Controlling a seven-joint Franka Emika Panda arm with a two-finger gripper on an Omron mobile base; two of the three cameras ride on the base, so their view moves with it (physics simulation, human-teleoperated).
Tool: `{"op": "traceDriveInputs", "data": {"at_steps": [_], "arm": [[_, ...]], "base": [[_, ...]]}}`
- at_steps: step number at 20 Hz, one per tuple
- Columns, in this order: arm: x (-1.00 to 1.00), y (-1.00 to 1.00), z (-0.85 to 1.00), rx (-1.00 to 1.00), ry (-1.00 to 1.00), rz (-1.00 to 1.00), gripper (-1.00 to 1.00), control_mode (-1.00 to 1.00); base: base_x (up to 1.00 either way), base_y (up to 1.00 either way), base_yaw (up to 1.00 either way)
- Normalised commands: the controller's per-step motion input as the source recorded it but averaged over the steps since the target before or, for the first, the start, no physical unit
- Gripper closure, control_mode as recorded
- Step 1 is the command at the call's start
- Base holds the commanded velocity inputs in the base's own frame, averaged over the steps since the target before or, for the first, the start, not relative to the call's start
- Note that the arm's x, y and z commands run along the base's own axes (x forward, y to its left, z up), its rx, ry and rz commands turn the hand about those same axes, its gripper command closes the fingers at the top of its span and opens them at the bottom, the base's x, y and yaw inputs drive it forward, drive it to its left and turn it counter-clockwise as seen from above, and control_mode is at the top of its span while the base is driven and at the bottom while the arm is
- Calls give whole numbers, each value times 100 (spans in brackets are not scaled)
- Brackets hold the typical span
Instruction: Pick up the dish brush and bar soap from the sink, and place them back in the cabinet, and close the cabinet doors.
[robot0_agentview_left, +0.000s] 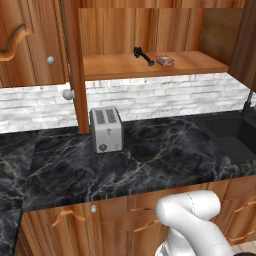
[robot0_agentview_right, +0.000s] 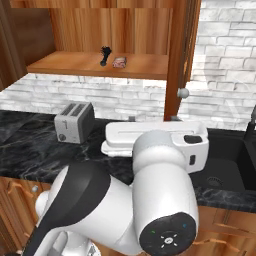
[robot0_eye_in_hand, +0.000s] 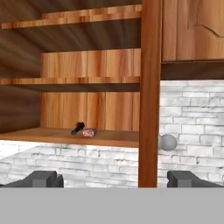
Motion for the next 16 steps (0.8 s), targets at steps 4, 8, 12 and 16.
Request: {"op": "traceDriveInputs", "data": {"at_steps": [4, 8, 12, 16], "arm": [[2, -13, -2, 0, 0, 5, -100, -100], [3, -9, 0, 1, 0, 4, -100, -100], [10, -4, 0, 0, 0, 3, -100, -100], [11, -4, 0, 0, 0, 2, -100, -100]], "base": [[0, 0, 0], [0, 0, 0], [0, 0, 0], [0, 0, 0]]}}
